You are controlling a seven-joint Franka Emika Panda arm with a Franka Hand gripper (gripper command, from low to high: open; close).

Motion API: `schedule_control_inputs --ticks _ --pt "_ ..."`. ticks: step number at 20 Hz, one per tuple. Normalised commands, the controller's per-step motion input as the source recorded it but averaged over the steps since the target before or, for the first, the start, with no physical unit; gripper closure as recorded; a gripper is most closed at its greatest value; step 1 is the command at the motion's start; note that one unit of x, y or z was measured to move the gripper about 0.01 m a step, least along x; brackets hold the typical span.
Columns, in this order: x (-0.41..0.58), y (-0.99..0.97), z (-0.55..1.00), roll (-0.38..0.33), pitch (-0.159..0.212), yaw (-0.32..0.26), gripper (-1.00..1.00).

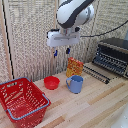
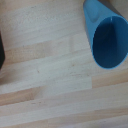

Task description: Observe the blue drinking vessel close to you. Point your gripping mechanism towards the blue drinking vessel. Softly grip the blue drinking vessel using your gripping mechanism. Move your gripping mechanism and the blue drinking vessel above the receptacle. Let go of the blue drinking vessel into the receptacle.

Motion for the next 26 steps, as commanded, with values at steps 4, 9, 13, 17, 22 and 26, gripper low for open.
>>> schedule_control_inputs --ticks 4,9,13,17,22,26 --pt "-0.257 -0.65 -0.19 0.038 0.000 0.000 -1.00" --pt "-0.321 -0.72 -0.18 0.035 -0.001 -0.002 -1.00" --pt "-0.278 -0.70 -0.24 0.021 -0.001 -0.001 -1.00" --pt "-0.338 -0.43 -0.39 -0.005 0.003 0.000 -1.00" --pt "-0.322 -0.21 -0.52 -0.041 0.018 0.000 -1.00" --pt "-0.241 -0.18 -0.50 -0.051 0.049 0.000 -1.00"
